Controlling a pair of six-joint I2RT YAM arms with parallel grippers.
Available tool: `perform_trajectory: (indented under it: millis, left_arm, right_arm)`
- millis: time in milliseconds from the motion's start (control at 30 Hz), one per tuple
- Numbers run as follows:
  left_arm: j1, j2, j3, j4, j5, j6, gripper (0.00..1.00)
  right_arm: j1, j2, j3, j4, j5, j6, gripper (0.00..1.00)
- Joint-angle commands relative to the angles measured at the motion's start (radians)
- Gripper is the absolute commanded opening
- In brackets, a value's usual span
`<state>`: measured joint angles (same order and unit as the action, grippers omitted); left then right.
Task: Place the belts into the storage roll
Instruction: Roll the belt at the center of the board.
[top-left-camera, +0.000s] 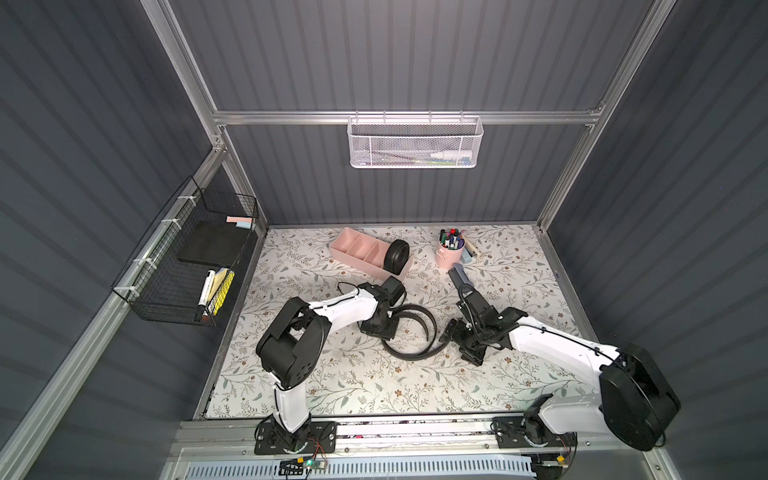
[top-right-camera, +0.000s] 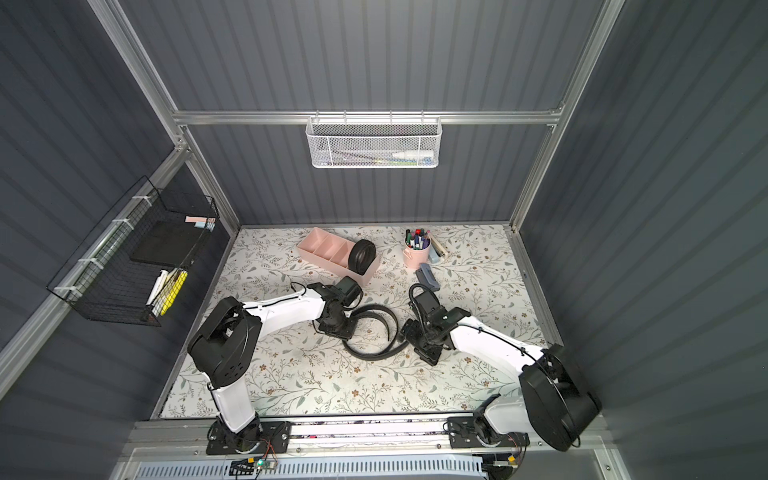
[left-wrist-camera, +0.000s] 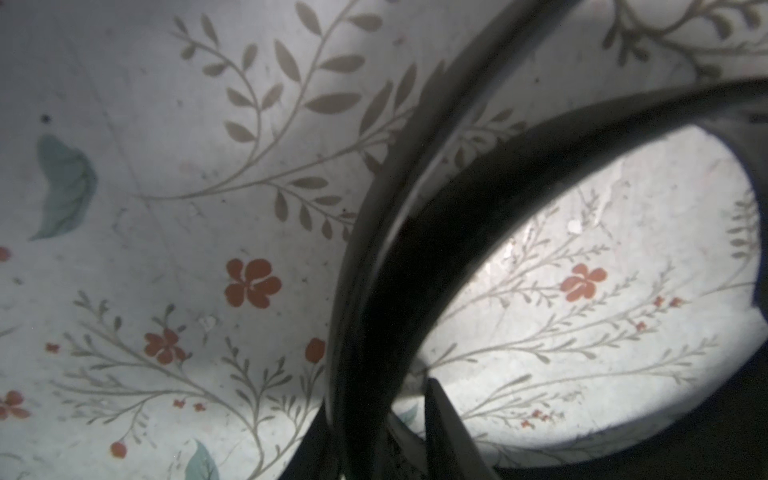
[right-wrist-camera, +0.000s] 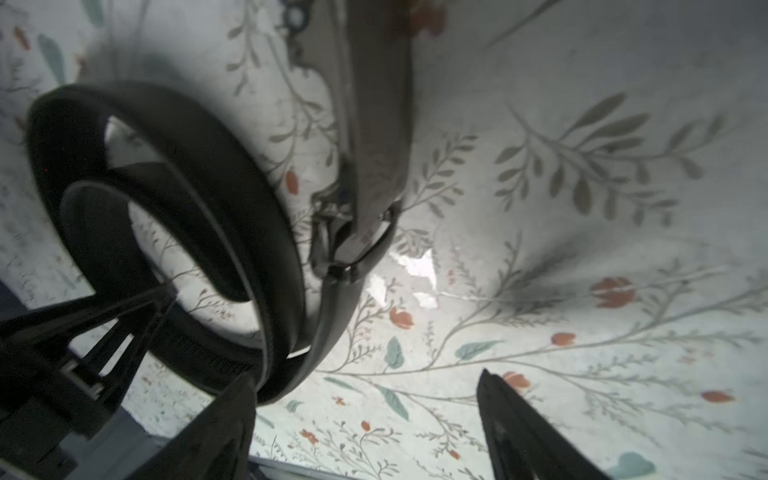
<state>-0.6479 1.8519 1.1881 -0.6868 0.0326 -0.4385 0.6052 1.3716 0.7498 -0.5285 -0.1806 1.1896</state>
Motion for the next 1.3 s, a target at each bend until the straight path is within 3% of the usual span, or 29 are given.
perform_trajectory:
  millis: [0, 133, 233, 333, 433, 567, 867, 933, 1033, 1200, 1267]
  left_arm:
    - [-0.002, 0.057, -0.007, -0.062, -0.006, 0.033, 0.34]
    - [-0.002, 0.061, -0.007, -0.066, -0.021, 0.056, 0.33]
    - [-0.001, 0.066, -0.007, -0.066, -0.045, 0.073, 0.33]
    - [0.006, 0.092, 0.000, -0.066, -0.083, 0.105, 0.31]
    - [0.034, 0.117, 0.003, -0.061, -0.128, 0.138, 0.29]
    - [0.107, 0.141, -0.003, -0.052, -0.151, 0.165, 0.28]
    - [0.191, 0.212, 0.045, -0.063, -0.199, 0.186, 0.29]
    - [0.198, 0.225, 0.055, -0.066, -0.205, 0.196, 0.21]
    - [0.198, 0.243, 0.061, -0.063, -0.227, 0.214, 0.00]
    - [0.131, 0.205, 0.021, -0.092, -0.251, 0.272, 0.00]
    - [0.078, 0.168, -0.024, -0.092, -0.265, 0.322, 0.00]
  right_arm:
    - [-0.013, 0.046, 0.055, -0.020, 0.090, 0.040, 0.80]
    - [-0.027, 0.157, 0.103, -0.005, 0.088, 0.010, 0.73]
    - [-0.027, 0.242, 0.140, -0.004, 0.061, -0.022, 0.59]
    - [-0.028, 0.273, 0.157, -0.041, 0.060, -0.057, 0.32]
    - [-0.037, 0.241, 0.169, -0.133, 0.146, -0.127, 0.00]
    - [-0.103, 0.186, 0.177, -0.256, 0.241, -0.259, 0.00]
    - [-0.221, 0.073, 0.090, -0.348, 0.269, -0.400, 0.00]
    - [-0.254, 0.039, 0.065, -0.359, 0.279, -0.424, 0.00]
    - [-0.301, -0.001, 0.044, -0.329, 0.283, -0.477, 0.00]
    - [-0.305, 0.024, 0.160, -0.231, 0.407, -0.631, 0.00]
    - [-0.306, 0.039, 0.188, -0.111, 0.412, -0.726, 0.00]
